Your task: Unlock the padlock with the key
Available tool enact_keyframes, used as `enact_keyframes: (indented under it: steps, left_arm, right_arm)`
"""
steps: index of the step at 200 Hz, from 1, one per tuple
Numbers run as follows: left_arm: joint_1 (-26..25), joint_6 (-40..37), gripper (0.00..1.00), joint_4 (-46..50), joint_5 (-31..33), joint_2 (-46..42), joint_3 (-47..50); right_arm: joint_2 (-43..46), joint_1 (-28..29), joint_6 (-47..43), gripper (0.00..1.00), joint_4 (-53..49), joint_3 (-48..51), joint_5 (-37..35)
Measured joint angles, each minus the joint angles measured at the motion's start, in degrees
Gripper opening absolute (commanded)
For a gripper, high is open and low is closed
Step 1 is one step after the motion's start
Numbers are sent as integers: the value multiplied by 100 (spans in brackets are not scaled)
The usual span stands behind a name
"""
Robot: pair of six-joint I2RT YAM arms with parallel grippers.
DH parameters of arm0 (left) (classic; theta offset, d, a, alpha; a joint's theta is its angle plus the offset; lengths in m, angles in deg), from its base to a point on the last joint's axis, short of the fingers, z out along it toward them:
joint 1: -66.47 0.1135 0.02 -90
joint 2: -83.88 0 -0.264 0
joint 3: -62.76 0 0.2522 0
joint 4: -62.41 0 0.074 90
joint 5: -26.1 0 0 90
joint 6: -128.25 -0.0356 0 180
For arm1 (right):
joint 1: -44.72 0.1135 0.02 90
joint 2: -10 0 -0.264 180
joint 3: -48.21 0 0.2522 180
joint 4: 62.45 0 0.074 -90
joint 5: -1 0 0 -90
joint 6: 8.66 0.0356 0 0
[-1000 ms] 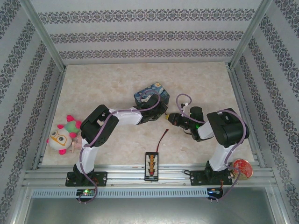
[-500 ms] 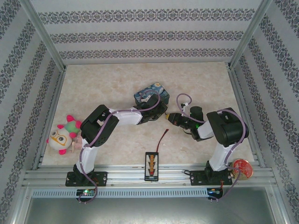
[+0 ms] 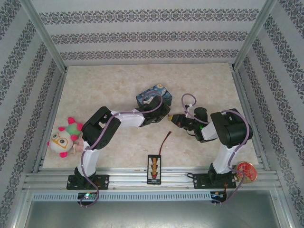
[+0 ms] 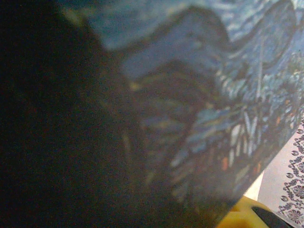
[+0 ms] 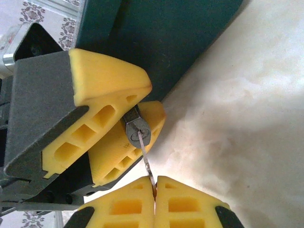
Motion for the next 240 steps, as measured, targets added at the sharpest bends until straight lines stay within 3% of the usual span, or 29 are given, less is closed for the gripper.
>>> enact_keyframes:
  steps: [240]
  left_arm:
    - [79,33,0,-31,33,0,0]
  right_arm:
    - [-210,-236,957,0,-136,-407,522]
